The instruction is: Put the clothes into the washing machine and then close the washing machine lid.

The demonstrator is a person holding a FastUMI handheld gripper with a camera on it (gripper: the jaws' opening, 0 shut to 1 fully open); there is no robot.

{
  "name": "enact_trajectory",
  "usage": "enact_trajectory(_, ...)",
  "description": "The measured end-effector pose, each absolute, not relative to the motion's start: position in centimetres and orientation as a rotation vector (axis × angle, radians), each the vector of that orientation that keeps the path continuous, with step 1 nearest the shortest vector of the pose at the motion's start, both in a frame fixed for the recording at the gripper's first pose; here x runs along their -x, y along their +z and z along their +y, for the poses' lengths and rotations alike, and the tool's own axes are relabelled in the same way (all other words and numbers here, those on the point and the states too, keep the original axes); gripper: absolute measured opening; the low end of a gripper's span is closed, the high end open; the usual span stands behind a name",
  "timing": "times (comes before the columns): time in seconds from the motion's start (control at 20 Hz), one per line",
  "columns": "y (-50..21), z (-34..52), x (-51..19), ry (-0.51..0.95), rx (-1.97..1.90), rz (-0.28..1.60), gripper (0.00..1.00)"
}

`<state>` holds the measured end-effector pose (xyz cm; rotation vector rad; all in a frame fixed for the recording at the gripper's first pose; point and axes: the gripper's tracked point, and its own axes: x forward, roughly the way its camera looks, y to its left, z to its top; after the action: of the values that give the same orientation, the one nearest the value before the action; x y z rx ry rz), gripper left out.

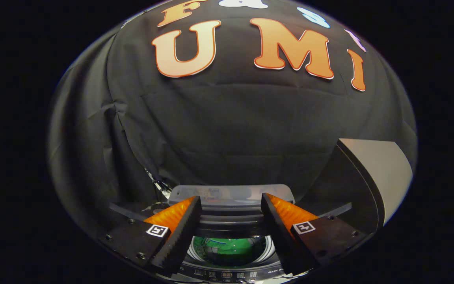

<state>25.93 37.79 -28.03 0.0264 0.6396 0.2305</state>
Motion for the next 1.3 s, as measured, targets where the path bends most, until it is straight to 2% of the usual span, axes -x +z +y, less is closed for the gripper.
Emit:
enact_trajectory(0.45,-37.5,38.4,-23.4,0.252,-0.055,0.849,0.99)
enact_trajectory(0.6,-38.6,38.7,-22.9,0.252,-0.075,0.858,0.99)
enact_trajectory(0.95,-30.0,37.2,-25.2,0.286,-0.091,0.666,0.99)
enact_trajectory(1.3,-16.3,32.4,-21.9,0.22,-0.106,0.389,0.98)
